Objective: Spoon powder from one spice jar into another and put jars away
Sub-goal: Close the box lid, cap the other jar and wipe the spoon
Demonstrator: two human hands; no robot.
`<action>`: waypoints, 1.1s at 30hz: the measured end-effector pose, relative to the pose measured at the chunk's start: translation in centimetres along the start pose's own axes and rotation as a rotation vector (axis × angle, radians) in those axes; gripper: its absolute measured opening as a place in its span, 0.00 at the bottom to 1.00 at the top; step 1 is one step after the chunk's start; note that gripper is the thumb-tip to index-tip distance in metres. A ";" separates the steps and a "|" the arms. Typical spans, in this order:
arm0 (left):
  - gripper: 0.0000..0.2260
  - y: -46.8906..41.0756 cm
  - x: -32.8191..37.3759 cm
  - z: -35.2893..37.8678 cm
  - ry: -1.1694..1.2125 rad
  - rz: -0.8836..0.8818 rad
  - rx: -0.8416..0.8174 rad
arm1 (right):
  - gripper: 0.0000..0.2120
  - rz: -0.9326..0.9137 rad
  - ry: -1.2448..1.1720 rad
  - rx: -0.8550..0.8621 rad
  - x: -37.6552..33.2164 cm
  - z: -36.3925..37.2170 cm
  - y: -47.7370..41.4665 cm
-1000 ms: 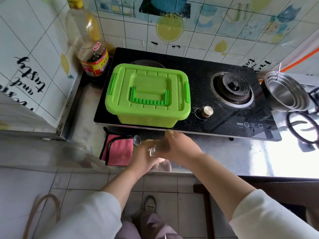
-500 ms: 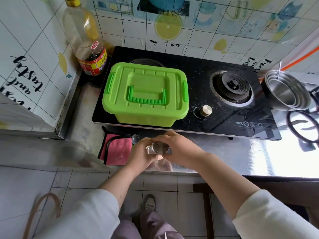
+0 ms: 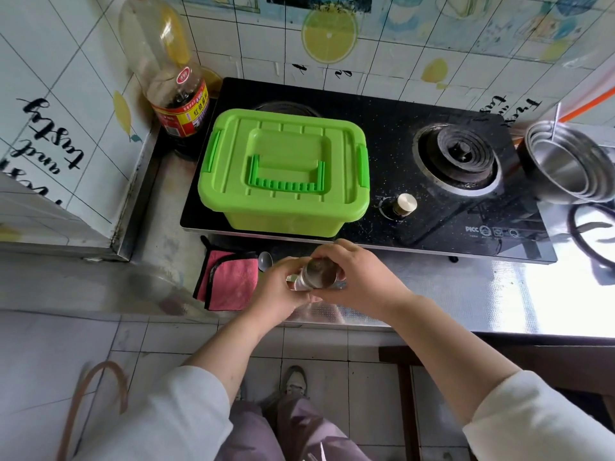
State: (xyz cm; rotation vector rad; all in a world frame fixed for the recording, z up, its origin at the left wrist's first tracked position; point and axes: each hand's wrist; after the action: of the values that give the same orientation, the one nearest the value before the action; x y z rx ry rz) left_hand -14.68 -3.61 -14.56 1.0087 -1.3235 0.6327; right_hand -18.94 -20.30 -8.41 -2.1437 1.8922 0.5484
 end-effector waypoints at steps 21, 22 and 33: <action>0.25 1.3 7.5 -1.7 -0.080 -0.002 -0.149 | 0.37 0.156 0.340 -0.023 -2.9 -4.5 -0.2; 0.24 1.3 7.5 -1.8 -0.058 -0.015 -0.153 | 0.40 0.166 0.324 -0.015 -2.9 -4.5 -0.1; 0.27 1.3 6.0 -3.0 -0.017 -0.003 -0.012 | 0.26 0.005 0.037 -0.015 -2.8 -4.2 0.6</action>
State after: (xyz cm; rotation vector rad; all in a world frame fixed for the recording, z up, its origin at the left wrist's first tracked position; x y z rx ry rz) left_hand -13.33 -1.36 -8.30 1.0083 -1.3387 0.6143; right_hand -19.25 -19.55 -3.39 -2.1736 1.9191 0.5284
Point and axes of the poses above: each hand's wrist, its own y-axis away from the middle knuckle, its own z-axis out of the palm, x = y × z, and after that the axes turned 12 degrees about y, right-handed
